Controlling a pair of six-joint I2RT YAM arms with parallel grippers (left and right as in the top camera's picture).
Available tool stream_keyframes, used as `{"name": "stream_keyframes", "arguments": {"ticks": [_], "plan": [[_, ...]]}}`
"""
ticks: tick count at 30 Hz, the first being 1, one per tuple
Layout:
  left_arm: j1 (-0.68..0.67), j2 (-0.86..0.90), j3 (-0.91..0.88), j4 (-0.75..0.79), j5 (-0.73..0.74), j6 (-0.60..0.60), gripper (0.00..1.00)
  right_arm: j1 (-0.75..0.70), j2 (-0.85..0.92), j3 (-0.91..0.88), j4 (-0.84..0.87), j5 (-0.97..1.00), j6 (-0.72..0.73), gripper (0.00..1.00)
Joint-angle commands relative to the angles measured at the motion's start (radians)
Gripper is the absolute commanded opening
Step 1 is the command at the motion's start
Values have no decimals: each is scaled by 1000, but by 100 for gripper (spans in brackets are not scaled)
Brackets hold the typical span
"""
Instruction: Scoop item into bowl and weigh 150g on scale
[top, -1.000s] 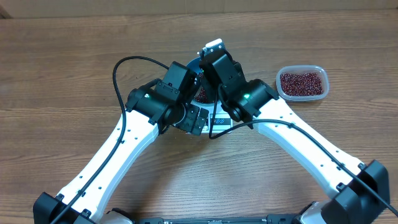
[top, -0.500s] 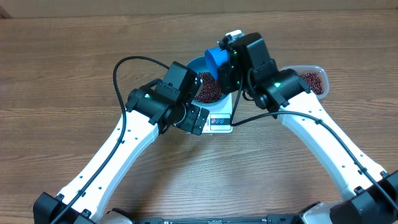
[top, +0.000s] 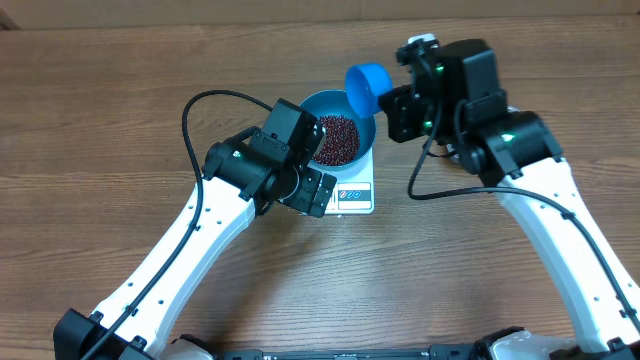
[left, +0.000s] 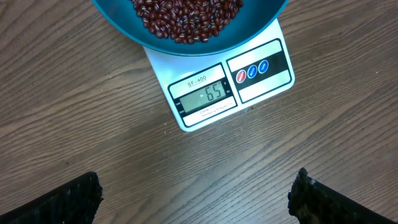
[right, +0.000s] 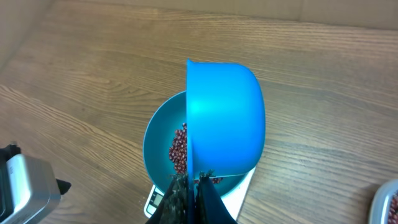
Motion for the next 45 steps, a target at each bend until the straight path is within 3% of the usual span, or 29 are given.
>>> {"name": "stream_keyframes", "arguments": {"ticks": [1, 5, 11, 16, 24, 34, 38, 45], "plan": [[-8, 0, 14, 5, 14, 15, 100, -68, -46, 39, -13, -103, -5, 4], [-8, 0, 14, 7, 10, 28, 100, -179, -82, 39, -41, -183, -22, 4], [-7, -16, 15, 14, 41, 190, 100, -287, -100, 39, -96, -192, -28, 4], [-7, -86, 15, 13, 41, 256, 100, -325, -100, 39, -111, -192, -28, 4], [-5, -238, 2, 20, 47, 268, 99, -383, -100, 39, -129, -217, -36, 4], [-4, -454, -389, 284, 180, 224, 100, -401, -100, 39, -143, -235, -54, 4], [-4, -439, -478, 365, 214, 225, 100, -401, -100, 39, -143, -235, -53, 4], [81, -317, -496, 375, 255, 376, 100, -401, -100, 38, -143, -235, -53, 4]]}}
